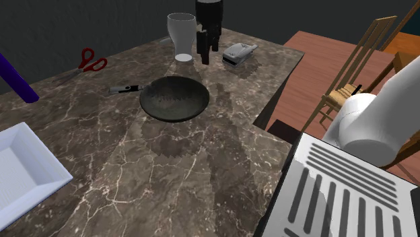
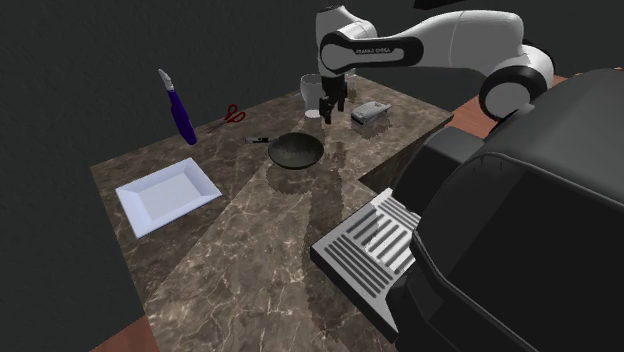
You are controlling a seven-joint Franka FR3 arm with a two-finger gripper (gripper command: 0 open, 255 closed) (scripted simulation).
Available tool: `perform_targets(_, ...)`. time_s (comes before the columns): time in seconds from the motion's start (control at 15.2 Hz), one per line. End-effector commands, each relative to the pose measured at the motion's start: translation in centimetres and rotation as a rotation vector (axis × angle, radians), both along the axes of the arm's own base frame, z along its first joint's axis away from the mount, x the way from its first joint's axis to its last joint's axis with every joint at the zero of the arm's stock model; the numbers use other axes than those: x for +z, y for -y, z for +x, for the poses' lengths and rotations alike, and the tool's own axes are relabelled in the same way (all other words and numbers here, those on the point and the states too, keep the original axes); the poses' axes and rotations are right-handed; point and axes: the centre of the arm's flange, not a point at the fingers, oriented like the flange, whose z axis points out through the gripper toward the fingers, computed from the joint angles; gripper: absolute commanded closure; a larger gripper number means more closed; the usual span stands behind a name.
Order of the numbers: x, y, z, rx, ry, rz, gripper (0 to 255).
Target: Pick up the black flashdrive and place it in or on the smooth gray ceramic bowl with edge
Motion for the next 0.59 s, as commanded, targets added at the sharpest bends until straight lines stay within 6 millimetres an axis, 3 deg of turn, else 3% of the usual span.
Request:
perform_targets(0.0, -0.2, -1.8, 1.7, 0.058, 0.003, 0.009, 0)
perform_targets(0.53, -1.0, -10.3, 6.6, 0.282, 0.013, 0.044, 0)
